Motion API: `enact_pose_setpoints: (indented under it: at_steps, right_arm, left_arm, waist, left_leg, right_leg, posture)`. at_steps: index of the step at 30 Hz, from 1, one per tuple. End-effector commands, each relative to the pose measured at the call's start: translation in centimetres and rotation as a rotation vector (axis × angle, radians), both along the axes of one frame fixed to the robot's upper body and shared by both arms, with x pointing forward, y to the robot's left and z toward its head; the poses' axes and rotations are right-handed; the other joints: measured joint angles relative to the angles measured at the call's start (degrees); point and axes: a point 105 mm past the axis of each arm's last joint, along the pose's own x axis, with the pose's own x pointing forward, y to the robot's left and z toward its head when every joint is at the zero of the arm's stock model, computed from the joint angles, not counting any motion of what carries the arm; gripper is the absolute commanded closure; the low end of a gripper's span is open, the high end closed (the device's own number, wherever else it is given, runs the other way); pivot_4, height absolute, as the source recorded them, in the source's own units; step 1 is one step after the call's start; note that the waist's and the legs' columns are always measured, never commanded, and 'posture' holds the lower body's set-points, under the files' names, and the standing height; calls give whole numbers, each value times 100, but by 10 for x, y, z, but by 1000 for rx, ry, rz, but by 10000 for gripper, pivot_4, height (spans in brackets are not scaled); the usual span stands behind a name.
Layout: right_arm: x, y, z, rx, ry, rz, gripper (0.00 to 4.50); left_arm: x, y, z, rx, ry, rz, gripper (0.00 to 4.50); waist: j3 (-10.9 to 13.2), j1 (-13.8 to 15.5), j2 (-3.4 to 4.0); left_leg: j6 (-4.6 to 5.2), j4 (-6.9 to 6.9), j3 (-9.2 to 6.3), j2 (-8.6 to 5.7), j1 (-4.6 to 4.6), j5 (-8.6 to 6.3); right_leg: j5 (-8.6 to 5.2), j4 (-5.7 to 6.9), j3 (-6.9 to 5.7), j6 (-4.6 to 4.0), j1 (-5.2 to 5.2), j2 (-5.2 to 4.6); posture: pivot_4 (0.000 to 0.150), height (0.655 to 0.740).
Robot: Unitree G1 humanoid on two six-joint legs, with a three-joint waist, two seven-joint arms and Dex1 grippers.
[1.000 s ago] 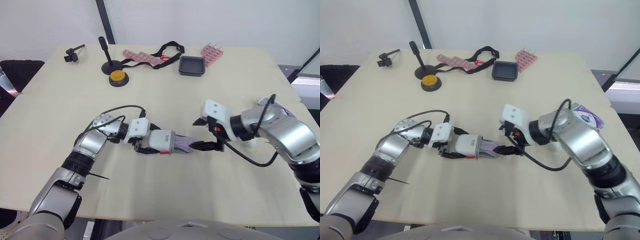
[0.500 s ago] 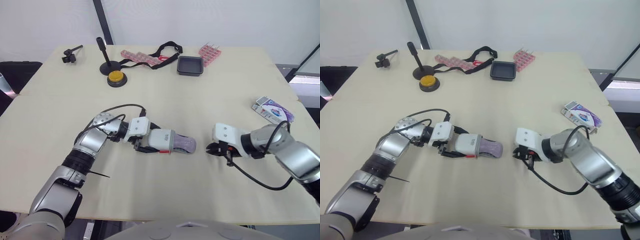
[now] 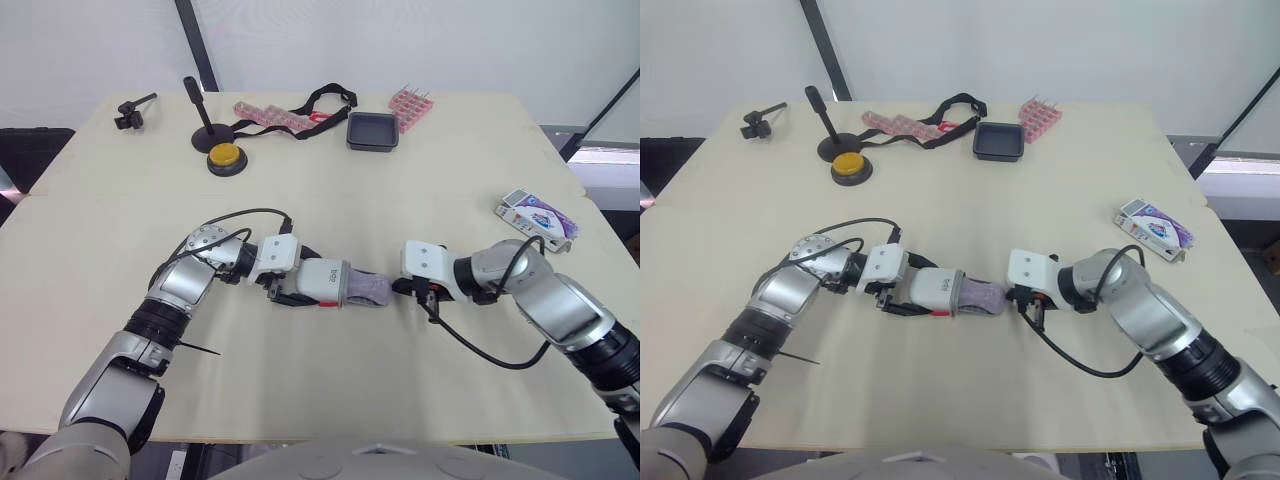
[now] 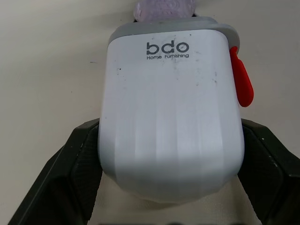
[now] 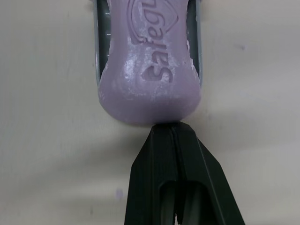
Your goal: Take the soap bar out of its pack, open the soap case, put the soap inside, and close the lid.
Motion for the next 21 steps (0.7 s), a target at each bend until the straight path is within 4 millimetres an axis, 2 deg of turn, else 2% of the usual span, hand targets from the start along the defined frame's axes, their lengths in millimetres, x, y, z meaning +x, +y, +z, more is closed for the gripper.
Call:
enact_pose_setpoints:
  at_steps: [1,16,21]
  right_arm:
    - [-1,9,6,6,-25,34,44853]
    - [2,33,22,47,-57,85,44853]
    - [3,37,21,43,-53,91,44853]
  left_arm:
    - [2,-3,9,-11,-39,-17,10364]
    - [1,-6,7,-19,-32,-15,10364]
    - [0,-8,8,-41,-26,-6,10364]
  waist:
    - [0,20,0]
    - [0,27,0]
    - [0,36,0]
  left_leg:
    - [0,0,0,-1,-1,0]
    - [-1,0,0,-2,-4,0]
    - [-1,0,0,-2,-6,0]
  right_leg:
    - [1,-2,0,2,0,1]
    - [2,-3,-2,3,0,1]
    - [2,-4,-3,4,0,1]
  posture:
    - [1500,7291]
    - [1500,7291]
    - [1500,7291]
